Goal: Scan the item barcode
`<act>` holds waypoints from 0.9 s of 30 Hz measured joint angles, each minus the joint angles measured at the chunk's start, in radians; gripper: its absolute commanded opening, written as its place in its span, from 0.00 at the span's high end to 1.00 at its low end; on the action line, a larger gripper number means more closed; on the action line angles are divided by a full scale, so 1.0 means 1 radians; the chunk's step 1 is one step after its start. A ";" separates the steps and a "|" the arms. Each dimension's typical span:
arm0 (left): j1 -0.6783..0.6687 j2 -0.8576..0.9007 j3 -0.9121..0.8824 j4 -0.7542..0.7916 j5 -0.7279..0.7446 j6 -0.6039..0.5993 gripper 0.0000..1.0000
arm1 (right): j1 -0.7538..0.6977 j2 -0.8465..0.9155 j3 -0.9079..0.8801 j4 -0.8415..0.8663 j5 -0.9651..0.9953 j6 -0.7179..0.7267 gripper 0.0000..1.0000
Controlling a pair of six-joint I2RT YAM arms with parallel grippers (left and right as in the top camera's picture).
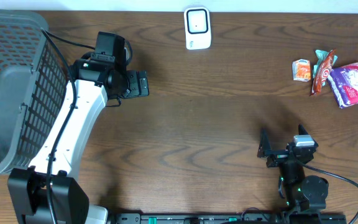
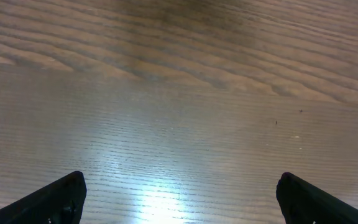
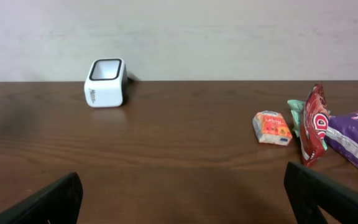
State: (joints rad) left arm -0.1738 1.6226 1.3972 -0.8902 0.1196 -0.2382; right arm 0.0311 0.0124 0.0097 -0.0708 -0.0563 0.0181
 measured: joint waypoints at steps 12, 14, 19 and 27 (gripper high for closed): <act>0.000 0.000 0.000 0.000 -0.003 0.000 0.02 | 0.000 0.000 0.000 0.000 0.000 0.000 0.01; 0.000 0.000 0.000 0.000 -0.008 0.000 0.02 | 0.000 0.000 0.000 0.000 0.000 0.000 0.01; 0.000 -0.002 0.000 -0.037 -0.030 0.000 0.02 | 0.000 0.000 0.000 0.000 0.000 0.000 0.01; 0.000 -0.132 -0.104 -0.021 -0.049 0.012 0.02 | 0.000 0.000 0.000 0.000 0.000 0.000 0.01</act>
State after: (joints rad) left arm -0.1741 1.4906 1.2930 -0.9108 0.0704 -0.2260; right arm 0.0311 0.0124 0.0097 -0.0704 -0.0559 0.0181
